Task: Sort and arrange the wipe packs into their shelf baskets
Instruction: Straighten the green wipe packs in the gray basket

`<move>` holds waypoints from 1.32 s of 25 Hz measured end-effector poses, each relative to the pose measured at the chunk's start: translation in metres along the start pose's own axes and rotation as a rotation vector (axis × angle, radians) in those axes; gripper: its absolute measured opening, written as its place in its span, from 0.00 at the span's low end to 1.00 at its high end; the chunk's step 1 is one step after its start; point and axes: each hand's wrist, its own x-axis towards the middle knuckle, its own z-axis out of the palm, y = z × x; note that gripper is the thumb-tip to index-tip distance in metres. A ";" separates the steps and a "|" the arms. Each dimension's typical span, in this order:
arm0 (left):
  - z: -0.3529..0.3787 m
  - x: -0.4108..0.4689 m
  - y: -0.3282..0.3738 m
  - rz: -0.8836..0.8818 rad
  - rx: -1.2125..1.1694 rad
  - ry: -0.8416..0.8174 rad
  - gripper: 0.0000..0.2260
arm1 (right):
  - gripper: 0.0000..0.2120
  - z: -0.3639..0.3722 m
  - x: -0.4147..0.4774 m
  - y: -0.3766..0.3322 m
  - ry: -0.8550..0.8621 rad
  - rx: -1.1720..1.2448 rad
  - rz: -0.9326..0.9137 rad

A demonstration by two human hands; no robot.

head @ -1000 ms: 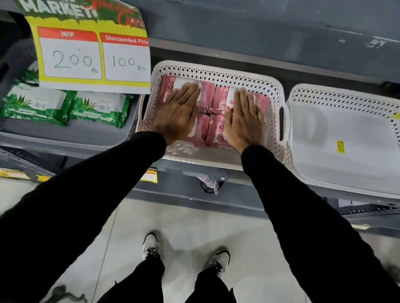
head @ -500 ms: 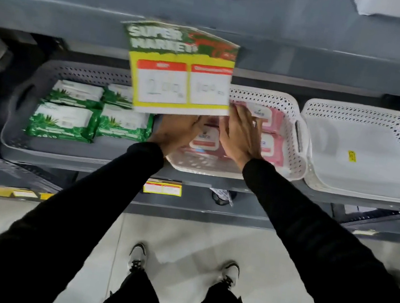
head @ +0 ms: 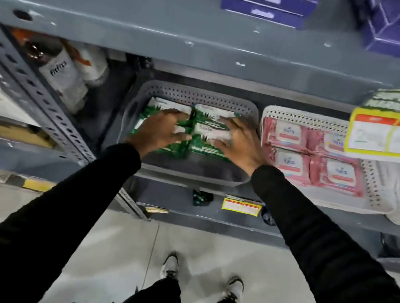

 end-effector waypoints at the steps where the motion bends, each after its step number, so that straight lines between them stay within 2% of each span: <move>1: -0.003 -0.001 -0.009 -0.028 0.000 -0.069 0.30 | 0.35 0.005 0.001 -0.001 -0.045 -0.011 0.016; 4: -0.005 -0.002 -0.030 -0.037 0.076 -0.209 0.39 | 0.41 0.015 0.004 -0.003 -0.126 -0.095 0.036; 10: 0.003 -0.009 -0.039 0.045 0.141 -0.164 0.45 | 0.41 0.022 0.003 -0.011 -0.098 -0.206 0.039; 14: 0.005 -0.019 -0.043 0.096 0.136 -0.132 0.42 | 0.38 0.023 -0.002 -0.014 -0.091 -0.205 0.024; 20: 0.006 -0.024 -0.044 0.055 0.147 -0.137 0.40 | 0.37 0.020 -0.013 -0.014 -0.257 -0.064 0.012; 30: 0.009 -0.025 -0.044 -0.034 0.060 -0.167 0.41 | 0.37 0.020 -0.017 -0.018 -0.276 -0.090 0.023; 33: 0.004 -0.023 -0.039 -0.055 -0.036 -0.163 0.36 | 0.35 0.020 -0.015 -0.017 -0.263 -0.080 0.016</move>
